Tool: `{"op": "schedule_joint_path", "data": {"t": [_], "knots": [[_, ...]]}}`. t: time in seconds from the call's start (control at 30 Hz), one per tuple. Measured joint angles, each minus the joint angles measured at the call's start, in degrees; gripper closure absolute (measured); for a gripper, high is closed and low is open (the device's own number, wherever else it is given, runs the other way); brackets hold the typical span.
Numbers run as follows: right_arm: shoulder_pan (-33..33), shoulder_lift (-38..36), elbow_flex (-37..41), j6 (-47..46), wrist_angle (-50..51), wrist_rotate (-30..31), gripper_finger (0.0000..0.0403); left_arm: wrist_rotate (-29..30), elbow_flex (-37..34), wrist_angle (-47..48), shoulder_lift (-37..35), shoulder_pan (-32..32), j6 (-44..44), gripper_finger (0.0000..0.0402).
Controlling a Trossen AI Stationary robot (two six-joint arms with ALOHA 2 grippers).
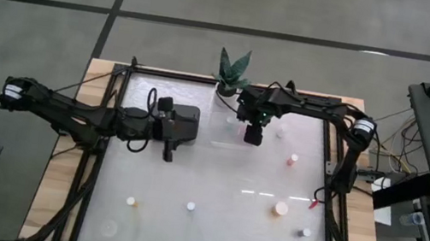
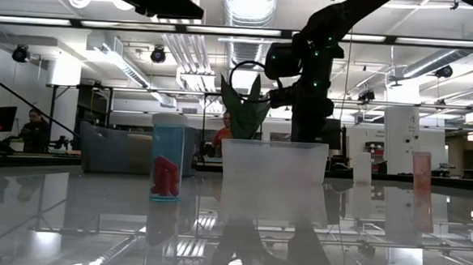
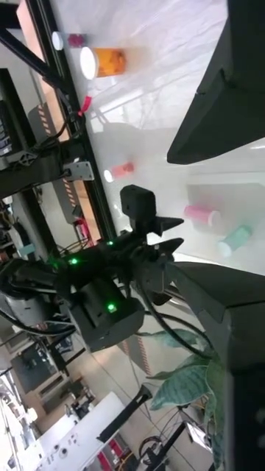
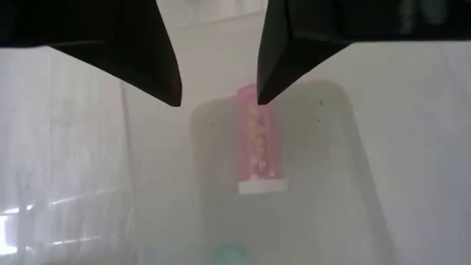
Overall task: Pick and place medicine bottles into bin by pill shape (circle, oval)
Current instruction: Put the left blue capsule bottle into the black bin
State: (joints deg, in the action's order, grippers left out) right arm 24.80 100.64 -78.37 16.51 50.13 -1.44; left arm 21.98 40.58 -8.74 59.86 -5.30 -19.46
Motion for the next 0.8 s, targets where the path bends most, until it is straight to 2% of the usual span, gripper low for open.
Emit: {"op": "schedule_joint_path", "data": {"t": [0.17,0.4,0.8], "knots": [[-0.02,-2.08,0.0,-1.32,0.2,-0.06,0.0224,0.0,0.0,-0.05,0.0,0.0,0.0,0.0188],[-2.46,-6.67,0.02,-4.72,1.27,-0.54,0.0234,0.0,0.0,-0.27,0.0,0.0,0.2,0.0188],[-13.83,-17.95,6.92,-13.72,-0.89,-0.54,0.0255,-0.03,0.0,-0.47,0.0,-0.02,3.86,0.0188]]}}
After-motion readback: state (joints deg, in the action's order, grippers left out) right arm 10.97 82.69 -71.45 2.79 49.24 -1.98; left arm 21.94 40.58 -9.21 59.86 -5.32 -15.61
